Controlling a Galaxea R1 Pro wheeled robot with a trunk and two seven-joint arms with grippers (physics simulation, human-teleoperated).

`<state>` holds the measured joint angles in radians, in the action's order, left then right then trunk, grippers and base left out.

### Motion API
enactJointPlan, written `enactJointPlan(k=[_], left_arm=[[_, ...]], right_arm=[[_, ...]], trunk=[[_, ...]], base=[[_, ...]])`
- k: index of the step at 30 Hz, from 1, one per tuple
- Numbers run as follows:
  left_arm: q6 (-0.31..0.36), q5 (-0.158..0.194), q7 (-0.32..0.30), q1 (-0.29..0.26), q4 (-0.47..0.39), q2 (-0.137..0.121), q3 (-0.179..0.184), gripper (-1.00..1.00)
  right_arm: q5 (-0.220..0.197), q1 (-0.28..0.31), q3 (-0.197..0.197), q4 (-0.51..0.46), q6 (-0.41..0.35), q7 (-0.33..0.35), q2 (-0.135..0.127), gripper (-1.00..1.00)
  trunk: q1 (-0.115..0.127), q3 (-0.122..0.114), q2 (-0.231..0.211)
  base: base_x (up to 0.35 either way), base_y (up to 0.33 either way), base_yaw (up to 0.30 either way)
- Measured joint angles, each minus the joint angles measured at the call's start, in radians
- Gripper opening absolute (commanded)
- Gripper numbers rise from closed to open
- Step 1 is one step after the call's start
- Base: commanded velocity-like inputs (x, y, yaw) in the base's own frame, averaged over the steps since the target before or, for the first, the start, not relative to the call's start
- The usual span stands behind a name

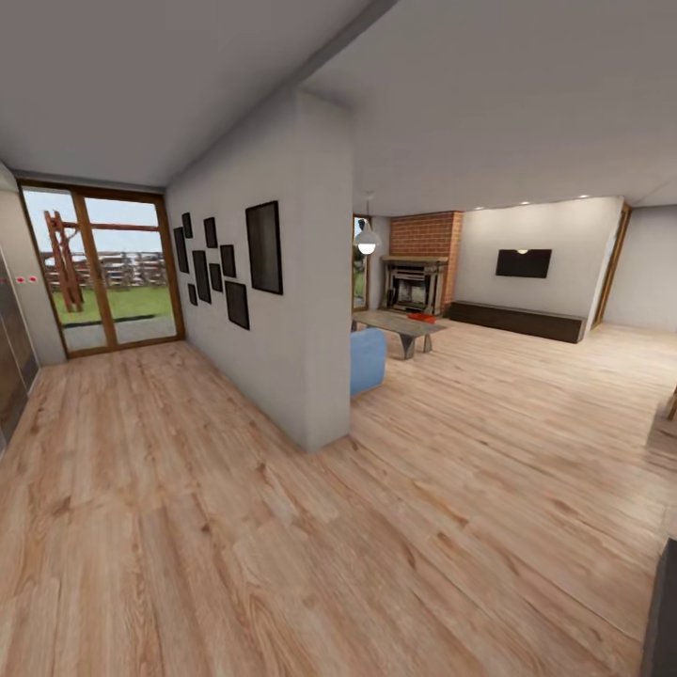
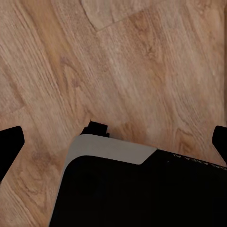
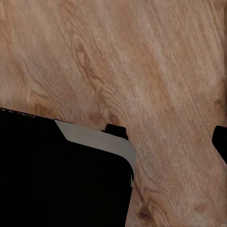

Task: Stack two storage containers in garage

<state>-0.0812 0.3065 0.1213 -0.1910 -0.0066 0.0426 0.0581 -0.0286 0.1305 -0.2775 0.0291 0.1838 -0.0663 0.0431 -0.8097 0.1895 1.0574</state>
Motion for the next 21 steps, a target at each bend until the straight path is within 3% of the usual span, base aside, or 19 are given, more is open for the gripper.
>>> enactJointPlan(k=[21], left_arm=[[0.0, 0.0, 0.0, 0.0, 0.0, -0.002, -0.001, 1.0]], right_arm=[[-0.002, 0.0, -0.002, 0.0, -0.005, -0.007, -0.001, 1.0]], trunk=[[0.0, 0.0, 0.0]], base=[[0.323, 0.0, 0.0]])
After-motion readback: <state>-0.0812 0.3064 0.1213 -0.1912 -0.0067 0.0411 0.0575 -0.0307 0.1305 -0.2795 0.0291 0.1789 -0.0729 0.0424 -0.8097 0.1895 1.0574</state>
